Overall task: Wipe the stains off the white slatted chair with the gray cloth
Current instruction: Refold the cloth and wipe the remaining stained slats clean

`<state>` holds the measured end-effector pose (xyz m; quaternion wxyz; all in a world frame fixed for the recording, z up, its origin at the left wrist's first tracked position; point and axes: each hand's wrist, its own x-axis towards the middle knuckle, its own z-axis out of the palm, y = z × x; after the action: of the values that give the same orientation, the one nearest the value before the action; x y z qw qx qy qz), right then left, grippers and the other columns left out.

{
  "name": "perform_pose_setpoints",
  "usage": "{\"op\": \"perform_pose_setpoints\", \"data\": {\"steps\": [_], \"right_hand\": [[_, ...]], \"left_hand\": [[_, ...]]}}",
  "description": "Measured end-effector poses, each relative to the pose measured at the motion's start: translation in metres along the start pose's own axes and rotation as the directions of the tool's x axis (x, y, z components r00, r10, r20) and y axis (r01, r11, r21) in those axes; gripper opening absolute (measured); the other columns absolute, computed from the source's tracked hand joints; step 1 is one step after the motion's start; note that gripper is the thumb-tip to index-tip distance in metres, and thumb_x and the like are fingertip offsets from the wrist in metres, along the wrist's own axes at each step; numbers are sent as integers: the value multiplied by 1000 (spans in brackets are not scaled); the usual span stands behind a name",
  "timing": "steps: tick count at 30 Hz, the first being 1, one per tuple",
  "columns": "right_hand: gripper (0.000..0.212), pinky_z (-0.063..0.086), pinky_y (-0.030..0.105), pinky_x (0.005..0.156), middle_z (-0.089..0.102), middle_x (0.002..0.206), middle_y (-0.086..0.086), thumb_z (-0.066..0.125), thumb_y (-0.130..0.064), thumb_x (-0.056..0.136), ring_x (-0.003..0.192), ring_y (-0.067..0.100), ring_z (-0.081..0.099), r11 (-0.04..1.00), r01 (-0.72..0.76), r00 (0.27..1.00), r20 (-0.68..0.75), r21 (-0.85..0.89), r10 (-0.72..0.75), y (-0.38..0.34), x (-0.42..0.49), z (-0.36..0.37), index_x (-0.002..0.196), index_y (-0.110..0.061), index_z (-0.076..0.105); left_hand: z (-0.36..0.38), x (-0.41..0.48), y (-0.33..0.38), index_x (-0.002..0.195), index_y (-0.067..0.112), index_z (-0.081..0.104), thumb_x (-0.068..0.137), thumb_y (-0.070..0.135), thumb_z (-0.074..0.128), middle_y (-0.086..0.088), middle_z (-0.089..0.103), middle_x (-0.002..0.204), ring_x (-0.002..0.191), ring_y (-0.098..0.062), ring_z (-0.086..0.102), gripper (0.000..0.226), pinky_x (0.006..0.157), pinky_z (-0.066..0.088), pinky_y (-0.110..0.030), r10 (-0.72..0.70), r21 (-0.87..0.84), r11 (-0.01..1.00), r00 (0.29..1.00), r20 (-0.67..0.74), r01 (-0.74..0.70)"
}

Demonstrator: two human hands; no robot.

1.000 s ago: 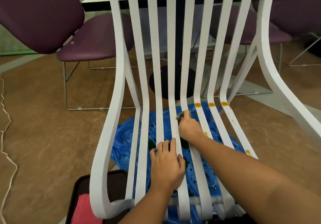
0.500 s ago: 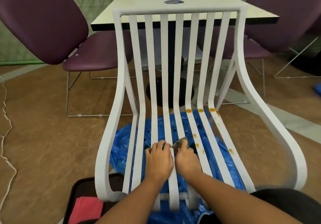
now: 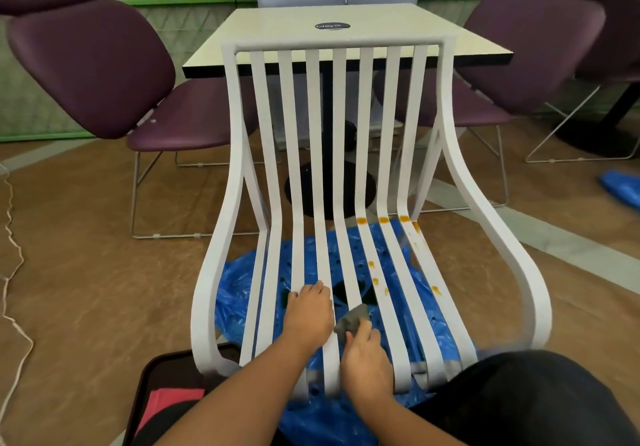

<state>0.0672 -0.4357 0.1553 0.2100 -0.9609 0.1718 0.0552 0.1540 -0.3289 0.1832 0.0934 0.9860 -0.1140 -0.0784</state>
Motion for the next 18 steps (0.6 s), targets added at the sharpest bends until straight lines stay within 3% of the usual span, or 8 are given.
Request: {"op": "perform_pose_setpoints", "data": {"steps": [3, 6, 8, 11, 15, 18], "right_hand": [[39, 41, 24, 65, 51, 128, 3, 30, -38, 108, 93, 17, 64, 995, -16, 1000, 0, 100, 16, 4, -15, 3, 142, -20, 34], [47, 47, 29, 85, 50, 142, 6, 40, -33, 106, 112, 22, 59, 903, -82, 996, -7, 421, 93, 10, -30, 7, 150, -18, 32], [51, 47, 35, 98, 50, 145, 9, 43, -31, 105, 121, 26, 55, 832, -85, 993, -18, 548, 113, 16, -40, 10, 153, -19, 29], [56, 42, 33, 100, 46, 147, 8, 38, -31, 106, 127, 25, 49, 771, -79, 995, -1, 632, 102, 23, -50, 10, 158, -20, 19], [51, 45, 34, 90, 55, 133, 6, 32, -40, 107, 104, 16, 50, 730, -173, 982, 59, 661, 180, 16, -45, 10, 155, -25, 26], [37, 54, 40, 77, 66, 96, 0, 30, -47, 105, 82, 17, 62, 775, -234, 969, 76, 587, 236, 10, -34, 8, 127, -23, 46]], "left_hand": [[-2, -5, 3, 154, 12, 30, 107, 30, 30, -3, 25, 164, 143, -23, 33, 50, 115, 29, -49, -12, 62, 998, 993, 119, 4], [-3, -16, 8, 159, 10, 14, 107, 25, 34, -4, 12, 167, 145, -25, 29, 57, 117, 26, -49, -32, 101, 995, 985, 170, 15], [-4, -25, 13, 158, 9, 17, 104, 21, 43, -6, 15, 167, 144, -26, 31, 61, 116, 29, -47, -40, 119, 993, 989, 143, 23], [-4, -36, 21, 152, 10, 31, 98, 17, 52, -8, 26, 162, 140, -27, 35, 58, 112, 34, -43, -52, 96, 995, 992, 112, 41], [-4, -46, 23, 148, 14, 37, 105, 30, 41, -3, 32, 159, 139, -25, 36, 46, 114, 33, -45, -75, 34, 997, 992, 103, 71], [-7, -51, 23, 151, 15, 34, 105, 29, 42, -1, 28, 162, 140, -25, 35, 49, 115, 31, -47, -77, 12, 997, 988, 137, 76]]}}
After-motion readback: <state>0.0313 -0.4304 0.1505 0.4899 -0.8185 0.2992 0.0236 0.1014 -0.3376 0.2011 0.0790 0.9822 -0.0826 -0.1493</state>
